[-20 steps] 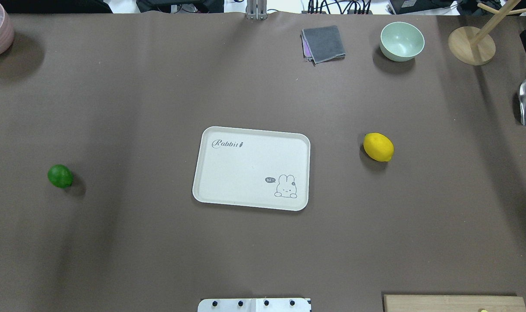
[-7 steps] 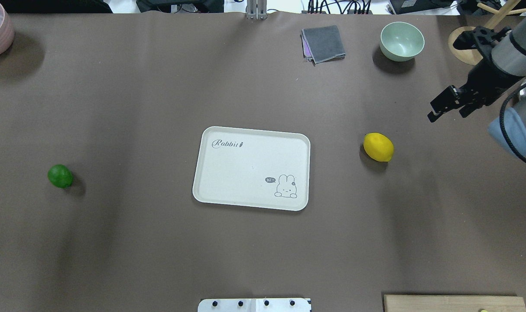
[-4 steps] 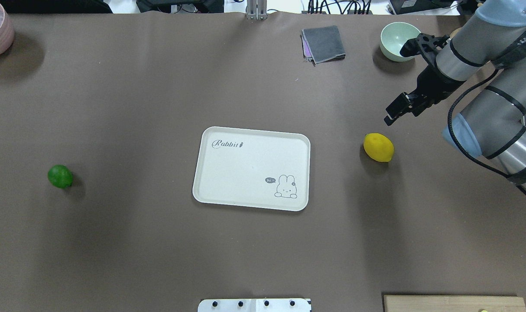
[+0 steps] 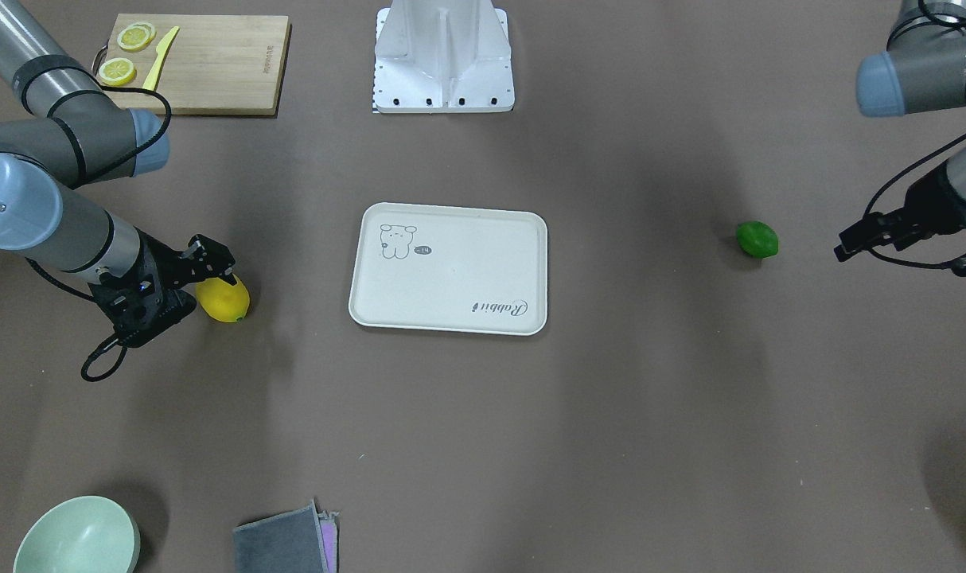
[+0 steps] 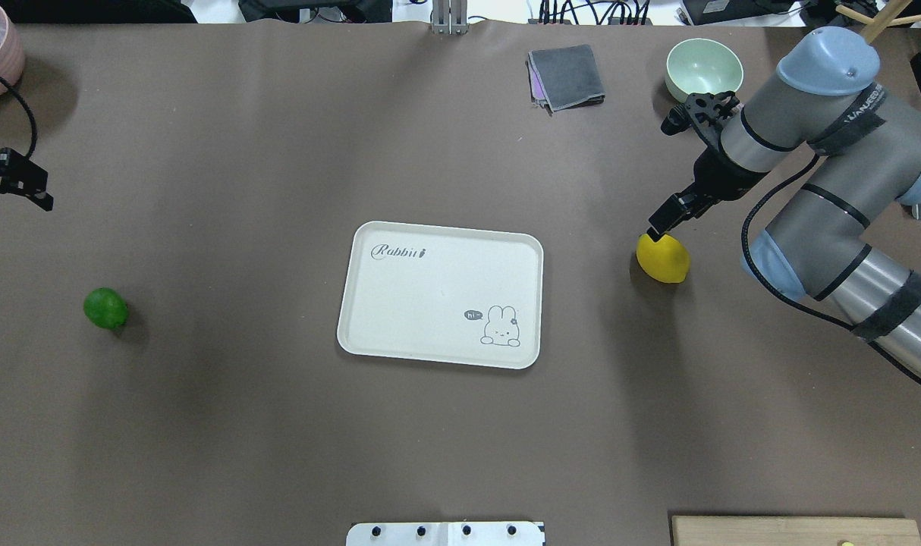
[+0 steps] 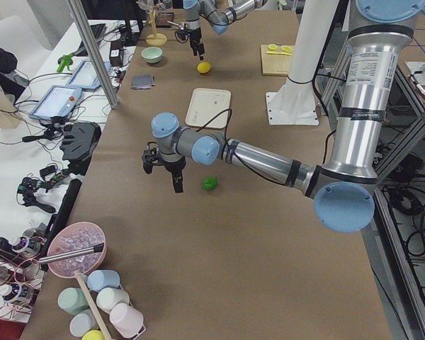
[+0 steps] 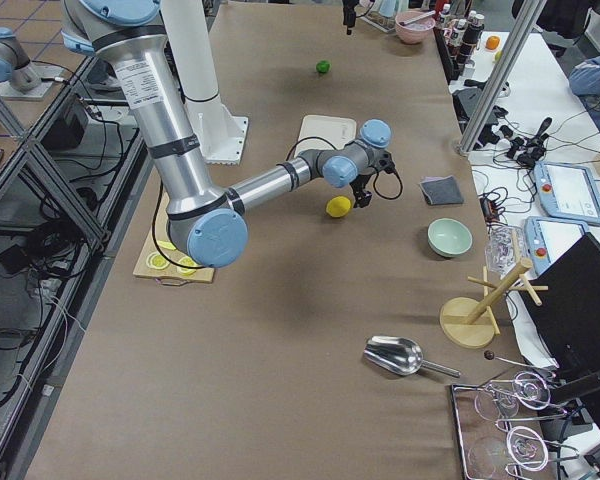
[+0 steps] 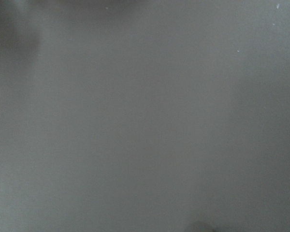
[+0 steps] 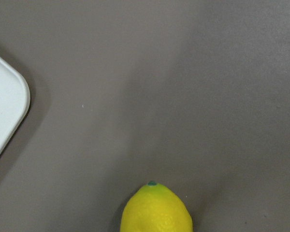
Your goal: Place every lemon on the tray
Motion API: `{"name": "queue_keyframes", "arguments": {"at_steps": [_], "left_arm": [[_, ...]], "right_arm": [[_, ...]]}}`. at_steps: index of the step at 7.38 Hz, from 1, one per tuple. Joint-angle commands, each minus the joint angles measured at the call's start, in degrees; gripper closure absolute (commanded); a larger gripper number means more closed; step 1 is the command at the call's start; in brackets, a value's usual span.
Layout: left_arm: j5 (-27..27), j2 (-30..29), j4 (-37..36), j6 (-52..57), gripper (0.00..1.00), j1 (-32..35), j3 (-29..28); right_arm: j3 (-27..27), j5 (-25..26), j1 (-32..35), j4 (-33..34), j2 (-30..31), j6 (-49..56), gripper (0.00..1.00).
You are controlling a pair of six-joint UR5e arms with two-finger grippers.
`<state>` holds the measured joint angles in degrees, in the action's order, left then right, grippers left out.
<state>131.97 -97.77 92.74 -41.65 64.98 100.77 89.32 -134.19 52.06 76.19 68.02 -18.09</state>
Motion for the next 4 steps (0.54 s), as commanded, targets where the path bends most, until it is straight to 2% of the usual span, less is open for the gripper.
{"name": "queue_keyframes", "arguments": {"at_steps": [1, 3, 4], "left_arm": [[-2.16, -0.14, 0.16, -6.40, 0.02, -5.37, 0.75], [-1.72, 1.43, 0.51, -12.81, 0.02, -6.09, 0.83], [-1.28, 4.40, 4.08, -16.06, 0.02, -6.18, 0.66]], "right_arm": [[-2.21, 1.64, -1.51, -1.73, -0.16, 0.69, 0.00], [-2.31, 2.01, -2.58, -2.36, -0.08, 0.69, 0.00], [-2.48, 2.01, -3.10, -2.36, 0.01, 0.69, 0.00]]}}
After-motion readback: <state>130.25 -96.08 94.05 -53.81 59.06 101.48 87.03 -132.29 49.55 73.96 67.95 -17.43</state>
